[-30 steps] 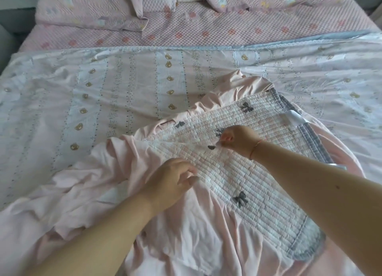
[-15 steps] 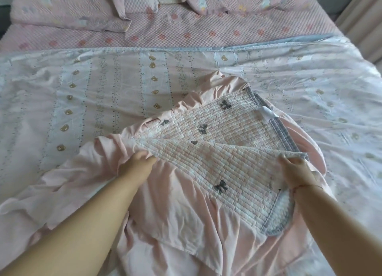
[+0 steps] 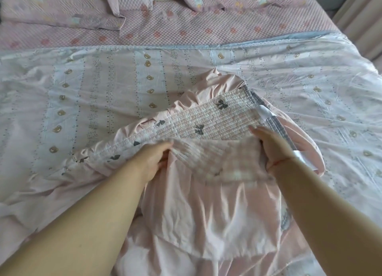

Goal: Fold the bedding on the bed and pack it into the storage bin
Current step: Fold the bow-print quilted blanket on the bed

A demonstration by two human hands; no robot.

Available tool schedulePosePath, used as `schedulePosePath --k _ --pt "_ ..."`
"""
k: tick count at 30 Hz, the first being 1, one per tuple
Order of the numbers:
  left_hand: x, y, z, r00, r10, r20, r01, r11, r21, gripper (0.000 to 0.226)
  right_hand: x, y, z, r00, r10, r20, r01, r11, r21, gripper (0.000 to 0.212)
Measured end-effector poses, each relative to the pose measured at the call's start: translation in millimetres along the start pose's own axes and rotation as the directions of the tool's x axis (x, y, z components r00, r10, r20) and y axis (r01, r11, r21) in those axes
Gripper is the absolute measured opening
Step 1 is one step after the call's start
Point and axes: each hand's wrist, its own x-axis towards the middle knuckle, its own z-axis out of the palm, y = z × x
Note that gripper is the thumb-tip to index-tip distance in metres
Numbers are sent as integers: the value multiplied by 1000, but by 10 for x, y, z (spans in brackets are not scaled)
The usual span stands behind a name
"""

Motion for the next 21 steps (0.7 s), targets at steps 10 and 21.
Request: schedulePosePath --k 10,21 --pt "-43 231 -41 967 -240 81 238 971 29 38 272 -292 -338 985 21 172 -31 998 59 27" --pt "514 447 227 1000 4 -13 -6 986 -169 22 1030 -793 83 955 -20 296 58 991 -121 75"
